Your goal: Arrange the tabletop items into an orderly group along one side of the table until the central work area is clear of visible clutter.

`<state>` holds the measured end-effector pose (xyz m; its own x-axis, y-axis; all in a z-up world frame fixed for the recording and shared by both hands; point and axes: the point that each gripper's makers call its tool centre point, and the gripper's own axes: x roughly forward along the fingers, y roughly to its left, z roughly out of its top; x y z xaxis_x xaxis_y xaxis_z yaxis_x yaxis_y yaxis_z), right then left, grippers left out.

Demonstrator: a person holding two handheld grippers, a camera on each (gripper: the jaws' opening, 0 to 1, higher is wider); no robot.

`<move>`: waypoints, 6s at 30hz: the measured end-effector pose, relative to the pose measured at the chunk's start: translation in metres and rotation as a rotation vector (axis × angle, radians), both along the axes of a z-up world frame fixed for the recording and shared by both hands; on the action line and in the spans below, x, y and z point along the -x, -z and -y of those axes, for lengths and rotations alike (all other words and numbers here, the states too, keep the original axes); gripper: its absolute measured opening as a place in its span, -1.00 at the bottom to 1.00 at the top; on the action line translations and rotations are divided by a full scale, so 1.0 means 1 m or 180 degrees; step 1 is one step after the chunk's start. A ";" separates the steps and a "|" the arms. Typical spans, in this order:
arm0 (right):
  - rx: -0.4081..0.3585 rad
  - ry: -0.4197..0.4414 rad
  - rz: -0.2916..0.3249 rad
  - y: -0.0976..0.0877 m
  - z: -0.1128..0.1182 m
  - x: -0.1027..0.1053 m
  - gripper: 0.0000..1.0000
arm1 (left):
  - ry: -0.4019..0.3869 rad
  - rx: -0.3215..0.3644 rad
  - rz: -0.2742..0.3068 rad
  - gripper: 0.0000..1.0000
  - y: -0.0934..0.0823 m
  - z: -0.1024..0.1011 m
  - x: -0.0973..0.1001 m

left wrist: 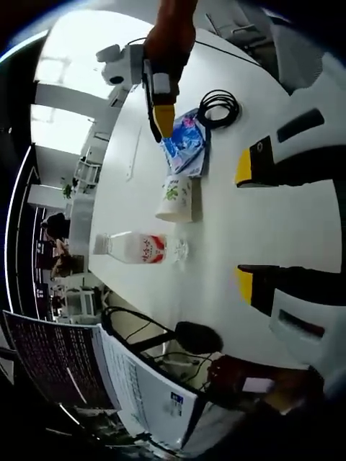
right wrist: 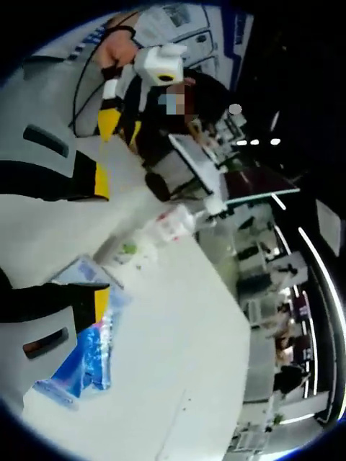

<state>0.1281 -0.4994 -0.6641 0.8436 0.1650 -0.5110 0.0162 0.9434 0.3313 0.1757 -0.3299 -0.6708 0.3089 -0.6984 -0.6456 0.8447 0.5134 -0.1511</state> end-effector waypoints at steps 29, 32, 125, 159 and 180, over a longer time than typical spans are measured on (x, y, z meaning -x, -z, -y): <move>0.0734 -0.0693 -0.0384 0.044 -0.003 -0.055 0.05 | 0.0107 0.0011 0.0012 -0.20 -0.010 -0.012 0.021; 0.0750 -0.0737 -0.0436 0.051 -0.002 -0.058 0.08 | 0.0116 0.0020 0.0015 -0.19 -0.011 -0.012 0.022; 0.1090 -0.0970 -0.0617 0.062 -0.025 0.009 -0.28 | 0.0284 0.0083 -0.0069 -0.24 -0.016 0.008 0.040; 0.1491 -0.1312 -0.0516 0.047 -0.056 0.060 -0.28 | 0.0835 0.0247 -0.0423 -0.24 -0.022 0.048 0.069; 0.1599 -0.1303 -0.0488 0.036 -0.052 0.076 -0.28 | 0.1037 0.0298 -0.0526 -0.25 -0.026 0.065 0.087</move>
